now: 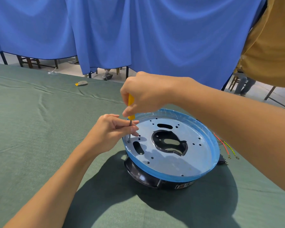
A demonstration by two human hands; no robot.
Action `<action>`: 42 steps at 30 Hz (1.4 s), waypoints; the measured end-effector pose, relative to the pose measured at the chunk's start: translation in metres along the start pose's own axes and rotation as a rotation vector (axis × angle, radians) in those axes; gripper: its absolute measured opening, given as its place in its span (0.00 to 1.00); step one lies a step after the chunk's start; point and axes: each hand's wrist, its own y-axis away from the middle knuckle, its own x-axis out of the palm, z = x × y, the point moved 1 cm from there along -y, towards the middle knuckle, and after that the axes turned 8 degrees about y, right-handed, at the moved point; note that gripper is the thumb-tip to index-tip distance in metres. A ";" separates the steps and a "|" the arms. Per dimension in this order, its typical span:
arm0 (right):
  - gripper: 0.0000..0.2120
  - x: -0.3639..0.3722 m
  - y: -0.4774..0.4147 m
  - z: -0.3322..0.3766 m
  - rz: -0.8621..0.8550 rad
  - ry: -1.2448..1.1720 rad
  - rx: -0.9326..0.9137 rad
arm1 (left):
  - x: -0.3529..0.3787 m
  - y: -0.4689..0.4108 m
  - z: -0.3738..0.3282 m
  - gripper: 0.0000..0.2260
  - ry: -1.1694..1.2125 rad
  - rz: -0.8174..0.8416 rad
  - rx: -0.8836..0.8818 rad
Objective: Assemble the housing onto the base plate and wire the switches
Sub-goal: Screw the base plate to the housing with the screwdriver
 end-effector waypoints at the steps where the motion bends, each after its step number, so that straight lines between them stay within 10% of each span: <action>1: 0.09 -0.002 0.001 0.000 -0.007 -0.015 -0.024 | -0.001 0.000 0.000 0.08 -0.015 0.023 -0.004; 12: 0.21 0.005 0.004 0.003 -0.128 0.099 0.094 | 0.002 0.001 0.000 0.07 -0.194 -0.069 0.080; 19: 0.02 -0.007 0.004 -0.003 0.015 -0.023 -0.008 | -0.003 0.001 0.001 0.11 -0.286 0.077 0.071; 26: 0.20 0.001 -0.001 0.005 -0.029 0.042 0.045 | 0.004 0.001 0.003 0.05 -0.211 -0.039 0.086; 32: 0.02 -0.008 0.003 0.006 -0.063 0.035 -0.034 | 0.001 0.001 0.005 0.07 -0.222 0.094 0.052; 38: 0.21 0.000 -0.004 0.005 -0.090 0.005 0.056 | 0.002 -0.001 0.007 0.05 -0.229 -0.031 0.082; 42: 0.06 -0.005 -0.001 0.003 -0.016 0.029 0.008 | 0.001 -0.002 0.008 0.08 -0.217 0.088 0.062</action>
